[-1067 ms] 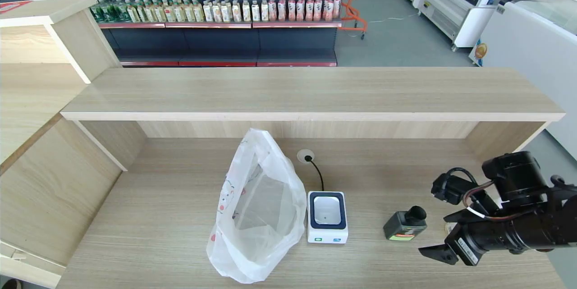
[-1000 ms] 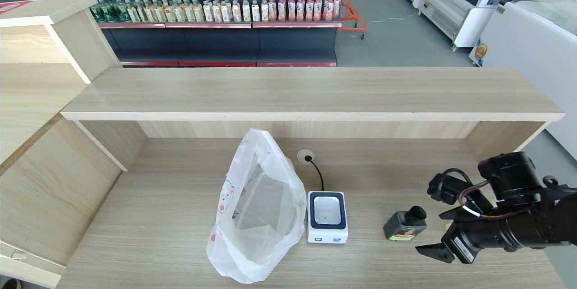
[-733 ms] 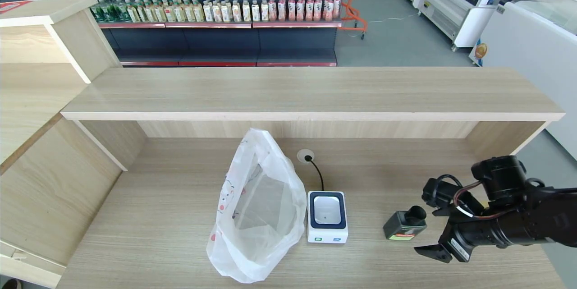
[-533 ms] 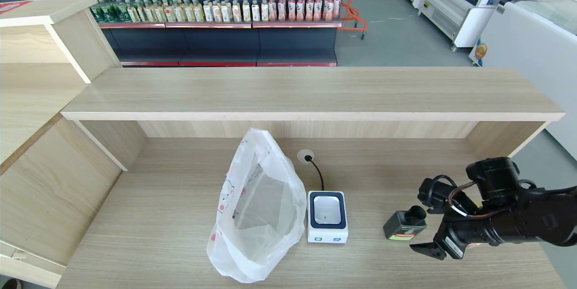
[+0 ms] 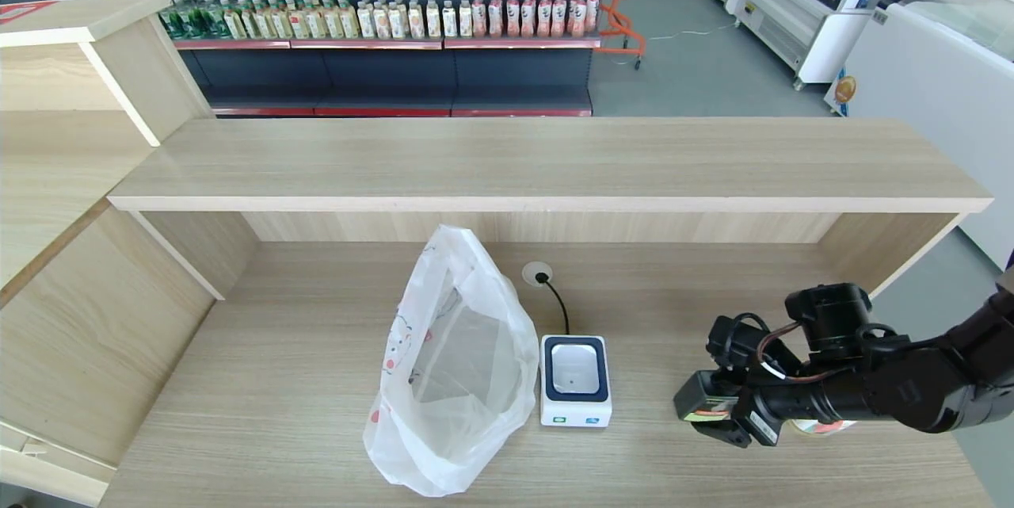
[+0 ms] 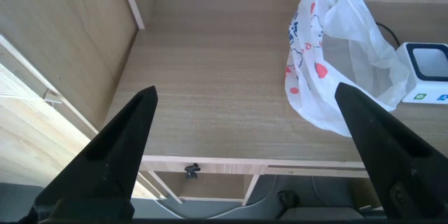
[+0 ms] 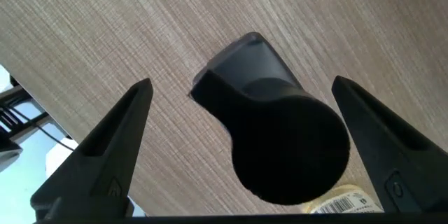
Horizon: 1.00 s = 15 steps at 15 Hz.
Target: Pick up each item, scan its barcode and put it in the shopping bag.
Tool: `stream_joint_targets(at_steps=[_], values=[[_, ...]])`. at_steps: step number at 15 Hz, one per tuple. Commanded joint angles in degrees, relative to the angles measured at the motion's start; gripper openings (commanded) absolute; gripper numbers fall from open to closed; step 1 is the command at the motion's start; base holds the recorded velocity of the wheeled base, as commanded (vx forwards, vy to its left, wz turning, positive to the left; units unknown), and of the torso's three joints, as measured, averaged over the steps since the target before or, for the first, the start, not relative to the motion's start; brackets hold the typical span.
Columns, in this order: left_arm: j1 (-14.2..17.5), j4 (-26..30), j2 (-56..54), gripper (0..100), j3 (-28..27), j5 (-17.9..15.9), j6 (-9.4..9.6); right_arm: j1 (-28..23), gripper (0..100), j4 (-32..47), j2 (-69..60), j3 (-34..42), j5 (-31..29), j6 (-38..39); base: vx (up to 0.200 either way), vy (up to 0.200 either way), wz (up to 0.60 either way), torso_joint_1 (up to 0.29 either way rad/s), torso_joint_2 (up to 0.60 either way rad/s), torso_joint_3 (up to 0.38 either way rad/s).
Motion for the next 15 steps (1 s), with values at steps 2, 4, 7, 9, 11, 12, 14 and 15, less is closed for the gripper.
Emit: stream_joint_targets(at_steps=[2, 4, 7, 9, 11, 12, 14, 15], values=[[0.0, -0.01, -0.02, 100, 0.01, 0.0, -0.02, 1.55, 100, -1.02, 2.49, -1.93, 1.51, 0.24, 0.0, 0.0, 0.0, 0.0, 0.0, 0.0], [0.0, -0.01, -0.02, 100, 0.01, 0.0, -0.02, 1.99, 100, -1.46, 3.45, -3.07, 3.26, 0.15, 0.0, 0.0, 0.0, 0.0, 0.0, 0.0], [0.0, -0.01, -0.02, 100, 0.01, 0.0, -0.02, 2.96, 0, -3.57, 4.51, -3.07, 3.0, -0.2, 0.0, 0.0, 0.0, 0.0, 0.0, 0.0], [0.0, -0.01, -0.02, 100, 0.01, 0.0, -0.02, 3.04, 0, -3.57, 4.6, -2.98, 2.83, -0.11, 0.0, 0.0, 0.0, 0.0, 0.0, 0.0], [0.0, -0.01, -0.02, 100, 0.01, 0.0, -0.02, 2.78, 0, -3.66, 2.22, -1.84, 2.91, 0.77, 0.0, 0.0, 0.0, 0.0, 0.0, 0.0], [0.0, -0.01, -0.02, 100, 0.01, 0.0, -0.02, 2.78, 0, -3.66, -1.56, -1.49, 3.0, 5.95, 0.0, 0.0, 0.0, 0.0, 0.0, 0.0], [0.0, -0.01, -0.02, 100, 0.01, 0.0, -0.02, 2.25, 0, -4.62, -8.32, -1.4, 2.91, 18.17, 0.0, 0.0, 0.0, 0.0, 0.0, 0.0], [0.0, -0.01, -0.02, 100, 0.01, 0.0, -0.02, 1.81, 0, -4.97, -10.78, -1.13, 2.91, 21.86, 0.0, 0.0, 0.0, 0.0, 0.0, 0.0]])
